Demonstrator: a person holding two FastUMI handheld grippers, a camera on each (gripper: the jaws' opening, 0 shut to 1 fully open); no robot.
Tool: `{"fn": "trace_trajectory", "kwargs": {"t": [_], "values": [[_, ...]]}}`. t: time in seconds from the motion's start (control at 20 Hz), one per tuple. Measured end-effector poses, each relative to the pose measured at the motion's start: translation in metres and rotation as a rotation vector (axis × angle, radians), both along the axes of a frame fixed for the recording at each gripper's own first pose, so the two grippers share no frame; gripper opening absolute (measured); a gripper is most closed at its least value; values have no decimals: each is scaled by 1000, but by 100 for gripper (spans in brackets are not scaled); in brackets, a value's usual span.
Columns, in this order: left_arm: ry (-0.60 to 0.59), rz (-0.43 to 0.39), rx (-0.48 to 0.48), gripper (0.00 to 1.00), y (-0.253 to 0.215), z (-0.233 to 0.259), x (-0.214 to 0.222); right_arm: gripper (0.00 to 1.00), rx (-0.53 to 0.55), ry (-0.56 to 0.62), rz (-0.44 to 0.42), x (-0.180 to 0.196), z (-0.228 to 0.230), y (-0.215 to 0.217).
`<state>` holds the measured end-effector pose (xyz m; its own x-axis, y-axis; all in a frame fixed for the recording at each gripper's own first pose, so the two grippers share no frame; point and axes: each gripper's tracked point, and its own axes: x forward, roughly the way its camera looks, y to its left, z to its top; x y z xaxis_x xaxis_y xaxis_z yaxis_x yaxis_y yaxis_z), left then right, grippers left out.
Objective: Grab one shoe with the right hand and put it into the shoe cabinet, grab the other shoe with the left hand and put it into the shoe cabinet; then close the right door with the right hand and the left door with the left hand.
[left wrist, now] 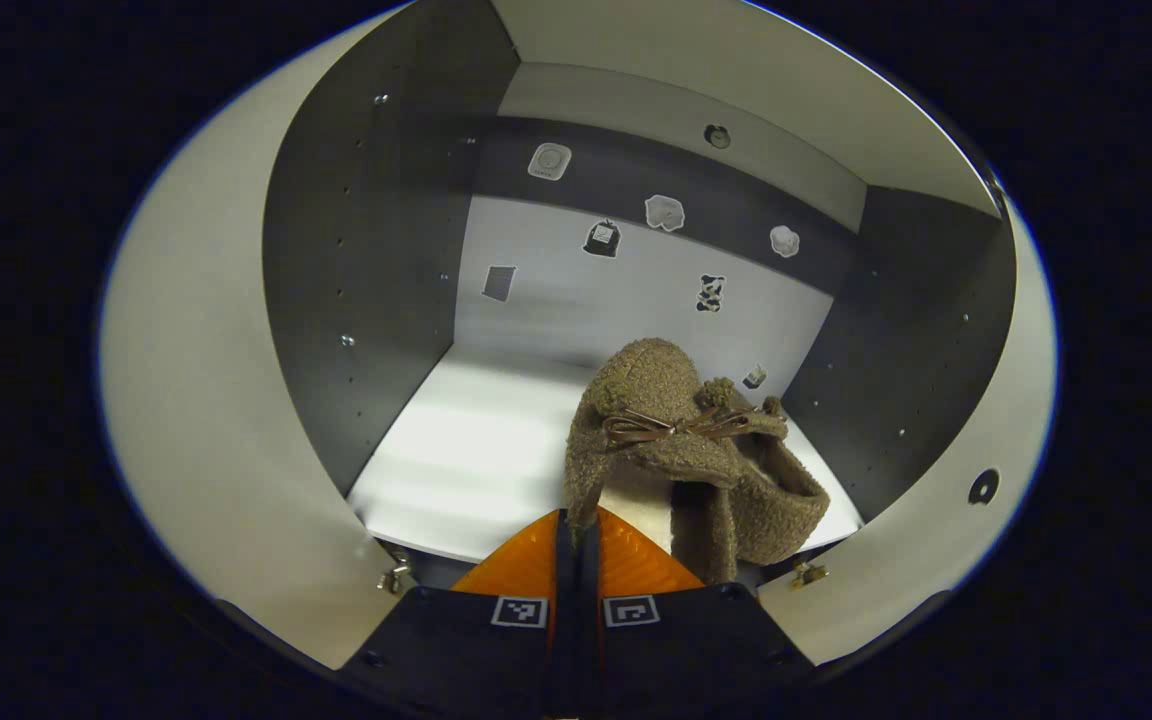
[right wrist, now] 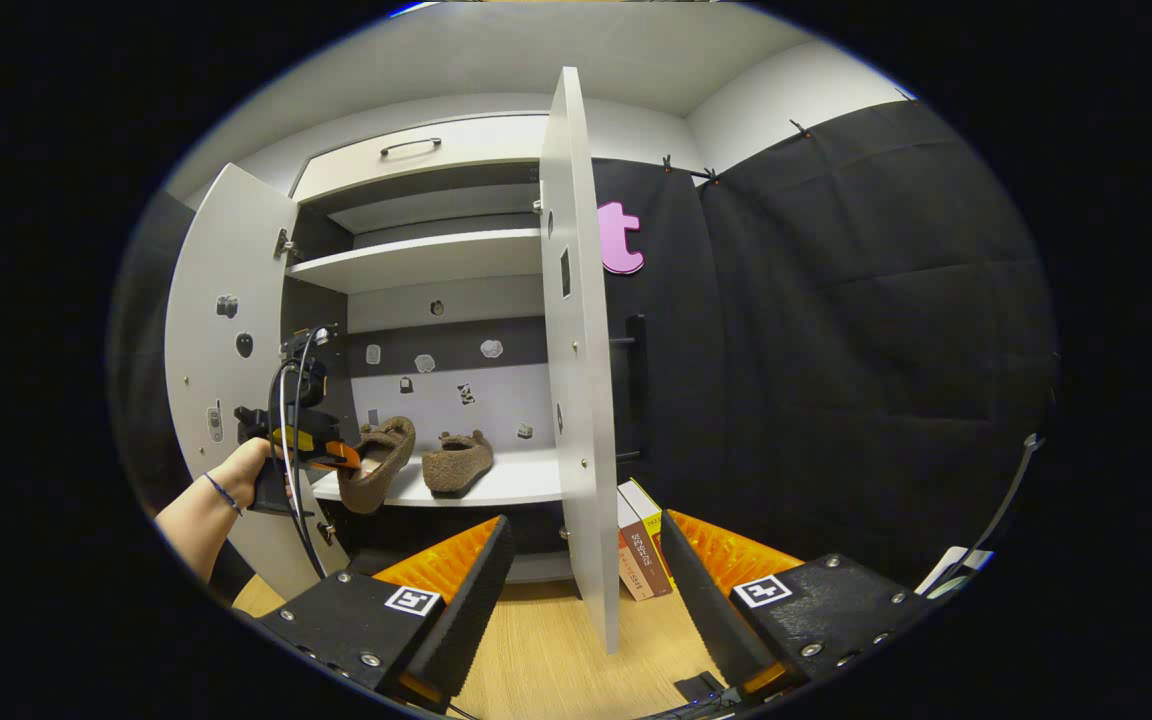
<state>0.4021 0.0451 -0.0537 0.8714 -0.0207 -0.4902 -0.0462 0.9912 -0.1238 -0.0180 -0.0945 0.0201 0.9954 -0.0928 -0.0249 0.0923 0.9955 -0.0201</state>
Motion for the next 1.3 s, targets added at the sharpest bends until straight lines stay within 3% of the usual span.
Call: {"fn": "trace_trajectory", "kwargs": {"t": [0.15, 0.3, 0.55, 0.65, 0.75, 0.8, 0.9, 1.05, 1.3], "values": [[-1, 11, 91, 6, 8, -1, 14, 91, -2, 2, 0, 7, 3, -5], [-14, 19, 72, 6, 2, -2, 26, 91, 1, 1, 3, 13, 3, -9], [-46, 21, 247, 9, 9, -7, 40, 91, 19, 17, 17, 21, -3, -18], [-108, 35, 296, 27, 10, 6, 41, 91, 19, 23, 16, 23, -5, -25], [-143, 10, 276, 44, 0, 17, 32, 91, 24, 29, 21, 25, -6, -30], [-157, 17, 266, 67, 0, 23, 23, 91, 26, 30, 24, 27, -7, -32], [-180, 38, 235, 91, 4, 32, 9, 91, 24, 40, 22, 30, -12, -40], [-231, 69, 196, 97, 12, 48, -24, 91, 4, 57, 0, 33, -18, -60], [-347, 84, 278, 97, 21, 84, -85, 92, -50, 70, -75, 53, -36, -103]]}}
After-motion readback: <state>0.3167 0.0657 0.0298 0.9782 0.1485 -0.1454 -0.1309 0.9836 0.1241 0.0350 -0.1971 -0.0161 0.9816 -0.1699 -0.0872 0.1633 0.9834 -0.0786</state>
